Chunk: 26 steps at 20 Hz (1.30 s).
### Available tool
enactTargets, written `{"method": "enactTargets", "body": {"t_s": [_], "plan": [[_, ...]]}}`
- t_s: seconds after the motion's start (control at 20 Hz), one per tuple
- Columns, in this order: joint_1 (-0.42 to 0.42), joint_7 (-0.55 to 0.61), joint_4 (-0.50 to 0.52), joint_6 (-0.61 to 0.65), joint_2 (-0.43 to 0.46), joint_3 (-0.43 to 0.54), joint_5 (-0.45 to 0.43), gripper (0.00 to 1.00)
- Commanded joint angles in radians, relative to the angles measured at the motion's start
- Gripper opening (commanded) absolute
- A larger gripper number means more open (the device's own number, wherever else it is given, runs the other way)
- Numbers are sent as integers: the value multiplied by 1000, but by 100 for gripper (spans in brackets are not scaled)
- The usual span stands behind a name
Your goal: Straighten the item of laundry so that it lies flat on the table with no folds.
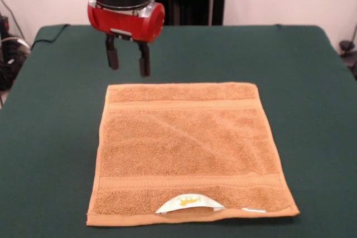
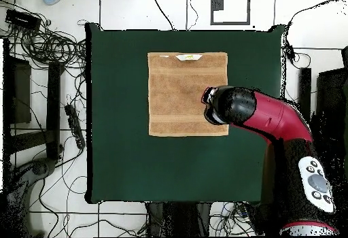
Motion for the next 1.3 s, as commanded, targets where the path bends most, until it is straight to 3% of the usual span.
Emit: {"method": "enactTargets", "body": {"t_s": [0.05, 0.7, 0.85, 0.95, 1.3], "plan": [[5, -57, 55, 59, 47, 134, -29, 100], [13, -54, 13, 104, 75, 128, -28, 100], [10, -83, 22, 206, 4, 116, -29, 100], [-1, -125, 23, 337, -65, 111, -27, 100], [-97, -385, -73, 641, -235, 141, -97, 100]]}}
